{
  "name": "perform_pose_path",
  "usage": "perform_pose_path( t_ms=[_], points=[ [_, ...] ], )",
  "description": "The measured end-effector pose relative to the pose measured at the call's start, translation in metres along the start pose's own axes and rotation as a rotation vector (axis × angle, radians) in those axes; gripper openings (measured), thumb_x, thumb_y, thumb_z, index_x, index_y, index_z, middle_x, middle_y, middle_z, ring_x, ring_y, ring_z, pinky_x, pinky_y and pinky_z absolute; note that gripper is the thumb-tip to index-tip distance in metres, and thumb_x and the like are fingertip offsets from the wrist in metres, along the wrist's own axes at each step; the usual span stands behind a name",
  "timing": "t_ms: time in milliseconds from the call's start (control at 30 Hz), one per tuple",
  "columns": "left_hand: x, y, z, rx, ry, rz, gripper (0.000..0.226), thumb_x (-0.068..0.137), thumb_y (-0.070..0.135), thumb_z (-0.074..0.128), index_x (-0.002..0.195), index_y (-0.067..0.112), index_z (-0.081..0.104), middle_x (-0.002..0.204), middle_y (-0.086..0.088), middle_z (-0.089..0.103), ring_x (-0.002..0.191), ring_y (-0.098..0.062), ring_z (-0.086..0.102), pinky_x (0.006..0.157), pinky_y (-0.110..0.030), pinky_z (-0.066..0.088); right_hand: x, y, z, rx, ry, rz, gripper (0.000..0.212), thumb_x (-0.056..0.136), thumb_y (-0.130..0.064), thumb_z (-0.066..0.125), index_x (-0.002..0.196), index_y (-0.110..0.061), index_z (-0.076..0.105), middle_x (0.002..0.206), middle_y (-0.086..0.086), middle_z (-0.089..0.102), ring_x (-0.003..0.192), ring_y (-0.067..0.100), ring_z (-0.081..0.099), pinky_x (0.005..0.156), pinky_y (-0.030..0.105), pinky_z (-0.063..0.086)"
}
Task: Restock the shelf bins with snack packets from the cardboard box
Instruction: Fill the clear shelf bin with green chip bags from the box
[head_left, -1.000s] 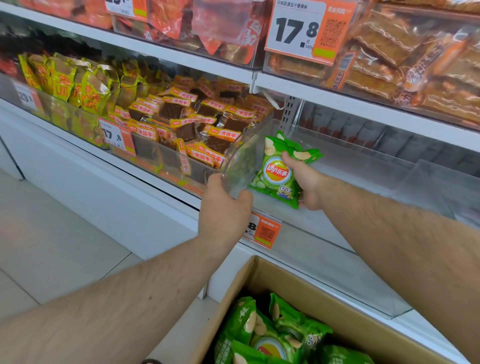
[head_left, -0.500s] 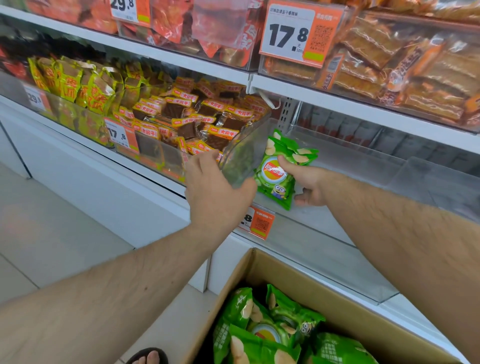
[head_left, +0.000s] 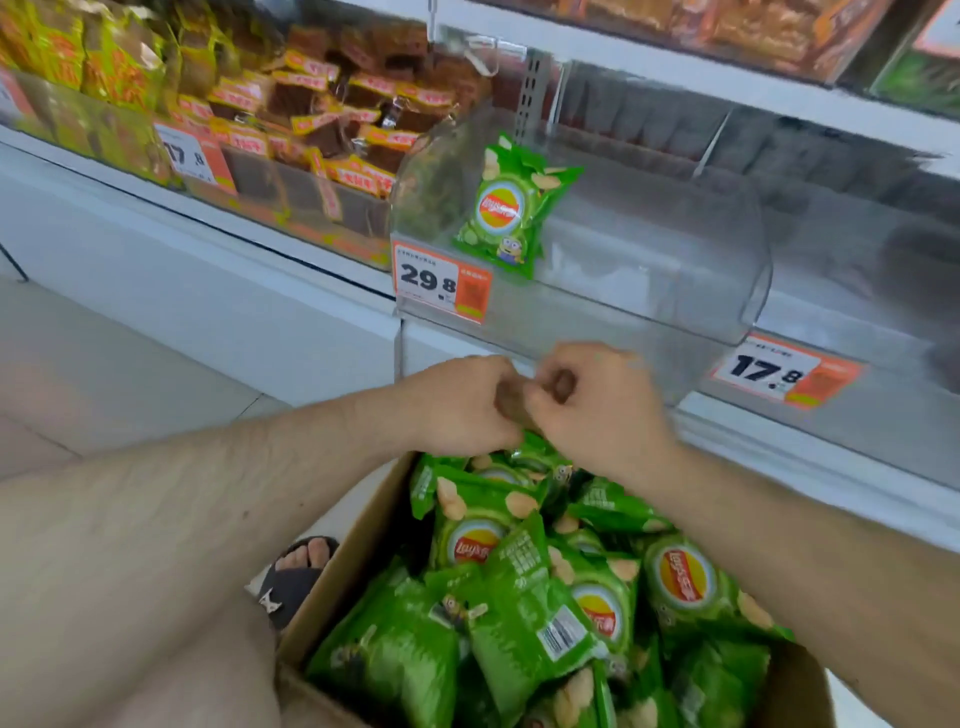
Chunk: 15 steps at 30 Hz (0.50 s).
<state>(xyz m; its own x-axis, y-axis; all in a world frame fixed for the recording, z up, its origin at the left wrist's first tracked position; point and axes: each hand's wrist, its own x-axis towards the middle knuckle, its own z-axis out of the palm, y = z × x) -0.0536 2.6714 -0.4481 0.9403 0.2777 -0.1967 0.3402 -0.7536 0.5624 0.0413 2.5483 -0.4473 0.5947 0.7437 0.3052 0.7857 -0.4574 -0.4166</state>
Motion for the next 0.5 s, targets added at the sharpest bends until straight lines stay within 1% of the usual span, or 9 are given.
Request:
perform_pose_path(
  t_ms=[67,133,167,233,300,333,400,433,500],
  points=[
    [-0.004,0.001,0.007,0.054,-0.072,-0.021,0.029,0.081,0.031,0.068,0.109,0.026,0.059,0.104,0.01,0.062,0.099,-0.014,0.058,0.077,-0.021,0.045,-0.026,0.016,0.017,-0.09,-0.365,0.247,0.041,0.072,-0.062,0.067,0.08,-0.022,0.06,0.076,-0.006,0.064,0.077,0.019,0.063,0.068,0.034,0.052],
    [-0.004,0.002,0.007,0.065,-0.105,-0.047,0.044,0.086,0.03,0.067,0.128,0.022,0.055,0.121,0.006,0.061,0.109,-0.014,0.057,0.087,-0.021,0.045,-0.048,0.027,0.029,-0.068,-0.673,0.405,0.058,0.061,-0.079,0.066,0.08,-0.025,0.055,0.079,-0.007,0.063,0.073,0.013,0.059,0.063,0.031,0.048],
    [-0.004,0.003,0.006,0.054,-0.111,-0.053,0.047,0.086,0.03,0.067,0.131,0.021,0.053,0.123,0.005,0.062,0.11,-0.014,0.057,0.09,-0.022,0.046,-0.058,0.029,0.035,-0.032,-0.768,0.445,0.063,0.055,-0.081,0.069,0.083,-0.027,0.055,0.084,-0.008,0.063,0.076,0.01,0.059,0.067,0.03,0.05],
    [-0.003,0.003,0.003,0.025,-0.141,-0.07,0.047,0.086,0.03,0.067,0.13,0.019,0.054,0.119,0.002,0.067,0.106,-0.014,0.061,0.094,-0.029,0.05,-0.072,0.033,0.044,0.047,-0.864,0.508,0.061,0.053,-0.069,0.082,0.091,-0.028,0.058,0.092,-0.01,0.064,0.083,0.008,0.061,0.079,0.028,0.054],
    [-0.003,0.003,0.0,0.022,-0.154,-0.094,0.041,0.088,0.029,0.065,0.125,0.015,0.057,0.113,-0.001,0.07,0.103,-0.016,0.063,0.093,-0.034,0.051,-0.076,0.037,0.047,0.132,-0.873,0.555,0.056,0.054,-0.052,0.09,0.095,-0.022,0.067,0.093,-0.006,0.071,0.085,0.011,0.067,0.085,0.032,0.057],
    [-0.003,0.002,-0.001,0.029,-0.142,-0.105,0.035,0.089,0.029,0.064,0.119,0.014,0.06,0.109,-0.003,0.07,0.101,-0.018,0.063,0.091,-0.034,0.051,-0.073,0.039,0.044,0.193,-0.845,0.595,0.054,0.054,-0.046,0.091,0.095,-0.017,0.071,0.09,-0.004,0.074,0.083,0.012,0.07,0.083,0.033,0.058],
    [-0.004,-0.001,-0.004,0.014,-0.085,-0.129,0.02,0.089,0.032,0.064,0.095,0.013,0.065,0.089,-0.008,0.069,0.085,-0.024,0.064,0.075,-0.032,0.05,-0.063,0.039,0.029,0.338,-0.703,0.665,0.051,0.056,-0.042,0.089,0.094,-0.012,0.073,0.084,0.0,0.075,0.069,0.011,0.069,0.062,0.024,0.056],
    [-0.005,-0.002,-0.006,-0.011,-0.049,-0.141,0.023,0.089,0.035,0.063,0.084,0.012,0.065,0.079,-0.011,0.067,0.076,-0.027,0.062,0.066,-0.031,0.046,-0.057,0.038,0.017,0.415,-0.598,0.707,0.044,0.062,-0.039,0.087,0.091,-0.01,0.072,0.076,0.001,0.073,0.057,0.01,0.063,0.048,0.017,0.047],
    [-0.008,0.001,-0.009,-0.101,-0.007,-0.166,0.03,0.086,0.042,0.065,0.082,0.012,0.063,0.075,-0.012,0.062,0.069,-0.028,0.06,0.06,-0.035,0.049,-0.048,0.033,-0.003,0.563,-0.39,0.828,0.032,0.073,-0.037,0.081,0.083,-0.01,0.067,0.06,0.002,0.059,0.045,0.012,0.047,0.037,0.015,0.03]
  ],
)
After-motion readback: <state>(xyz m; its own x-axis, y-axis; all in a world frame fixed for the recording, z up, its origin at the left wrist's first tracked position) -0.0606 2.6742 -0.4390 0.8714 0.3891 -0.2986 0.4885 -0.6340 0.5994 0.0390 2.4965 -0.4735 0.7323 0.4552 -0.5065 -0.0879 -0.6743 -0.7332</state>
